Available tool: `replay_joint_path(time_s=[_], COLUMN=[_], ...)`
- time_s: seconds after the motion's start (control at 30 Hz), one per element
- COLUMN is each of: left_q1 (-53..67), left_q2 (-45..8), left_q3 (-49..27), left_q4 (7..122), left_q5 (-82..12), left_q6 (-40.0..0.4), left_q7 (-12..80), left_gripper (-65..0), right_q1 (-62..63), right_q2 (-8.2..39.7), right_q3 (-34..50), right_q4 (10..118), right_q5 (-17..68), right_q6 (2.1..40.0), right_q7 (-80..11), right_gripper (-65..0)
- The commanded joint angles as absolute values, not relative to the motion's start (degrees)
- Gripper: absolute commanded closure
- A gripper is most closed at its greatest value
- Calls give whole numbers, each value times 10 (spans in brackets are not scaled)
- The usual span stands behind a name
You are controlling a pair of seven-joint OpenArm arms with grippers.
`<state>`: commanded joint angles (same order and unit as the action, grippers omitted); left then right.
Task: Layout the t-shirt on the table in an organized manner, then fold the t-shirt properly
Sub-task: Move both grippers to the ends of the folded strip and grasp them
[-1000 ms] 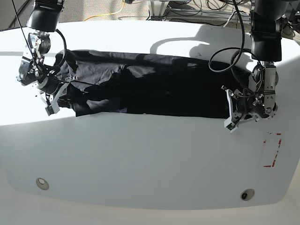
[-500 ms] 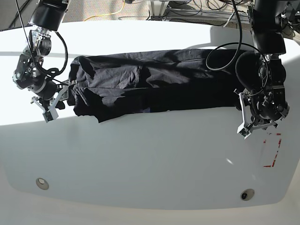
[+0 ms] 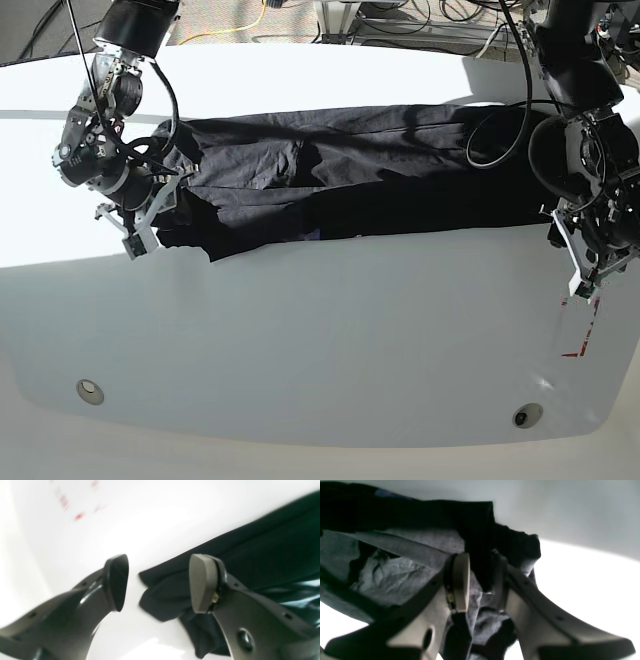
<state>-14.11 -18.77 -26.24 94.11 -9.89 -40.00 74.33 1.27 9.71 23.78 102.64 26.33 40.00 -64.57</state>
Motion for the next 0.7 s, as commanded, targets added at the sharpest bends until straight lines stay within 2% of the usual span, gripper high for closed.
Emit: replay_joint_path(time_s=[0.17,0.33,0.7], left_q1=[-144,-145,-140], left_q2=[-178,-170,-196], left_q3=[-354,-442,-516], left_q4=[932,898,806], left_q5=[-99,-98,-99], left_q6=[-400,-400,-400], left_q7=[742,742,742], left_gripper=[-363,-361,-361], right_q1=[19,22,28], right_q2=[96,96,120], right_q3=[182,134,102], right_q4=[977,900,776], right_q5=[263,262,262], right_q6=[400,400,400], right_q7=[-607,-553,-460], right_gripper=[-76,-73,-73])
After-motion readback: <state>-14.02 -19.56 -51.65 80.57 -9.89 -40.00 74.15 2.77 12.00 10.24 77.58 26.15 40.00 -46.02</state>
